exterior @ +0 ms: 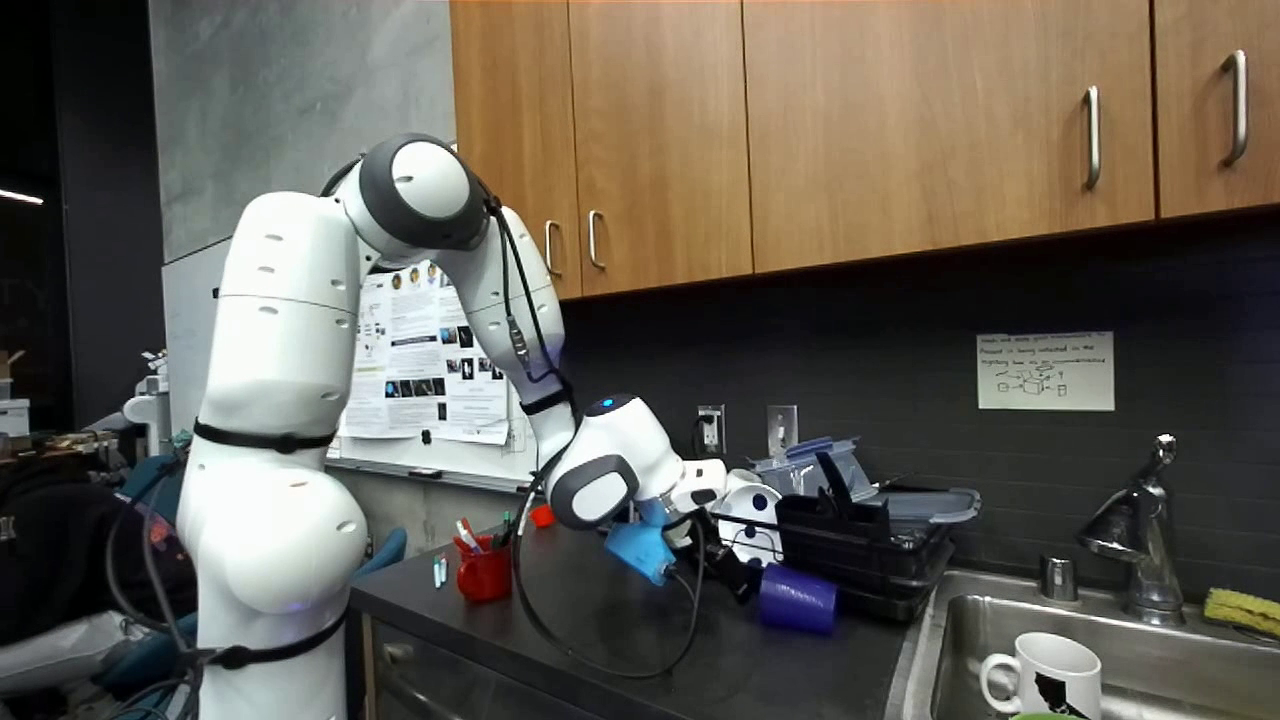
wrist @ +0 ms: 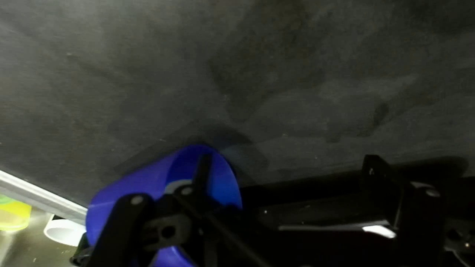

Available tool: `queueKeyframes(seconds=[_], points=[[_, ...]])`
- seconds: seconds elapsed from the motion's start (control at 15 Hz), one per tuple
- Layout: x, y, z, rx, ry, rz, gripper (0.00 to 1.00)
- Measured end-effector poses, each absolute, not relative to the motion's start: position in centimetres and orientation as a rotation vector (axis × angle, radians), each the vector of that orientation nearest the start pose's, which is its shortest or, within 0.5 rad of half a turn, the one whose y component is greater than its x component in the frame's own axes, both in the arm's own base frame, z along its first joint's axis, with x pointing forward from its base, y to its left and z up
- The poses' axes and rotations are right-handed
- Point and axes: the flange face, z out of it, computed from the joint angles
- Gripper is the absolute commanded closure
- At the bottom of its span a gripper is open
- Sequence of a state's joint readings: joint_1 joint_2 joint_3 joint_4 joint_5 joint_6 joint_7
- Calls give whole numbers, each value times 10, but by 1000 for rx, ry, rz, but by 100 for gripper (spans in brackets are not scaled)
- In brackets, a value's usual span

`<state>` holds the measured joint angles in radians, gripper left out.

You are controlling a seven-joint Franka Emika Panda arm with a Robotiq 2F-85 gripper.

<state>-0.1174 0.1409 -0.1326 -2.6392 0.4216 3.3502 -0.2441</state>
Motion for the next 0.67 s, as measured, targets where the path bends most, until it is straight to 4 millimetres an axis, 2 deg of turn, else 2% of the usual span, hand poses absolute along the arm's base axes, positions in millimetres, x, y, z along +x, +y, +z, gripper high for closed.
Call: queueKeyframes(seconds=[0.47, 0.67], points=[[383, -185, 272, -3113, 702, -886, 0], [372, -192, 276, -3139, 702, -918, 0]])
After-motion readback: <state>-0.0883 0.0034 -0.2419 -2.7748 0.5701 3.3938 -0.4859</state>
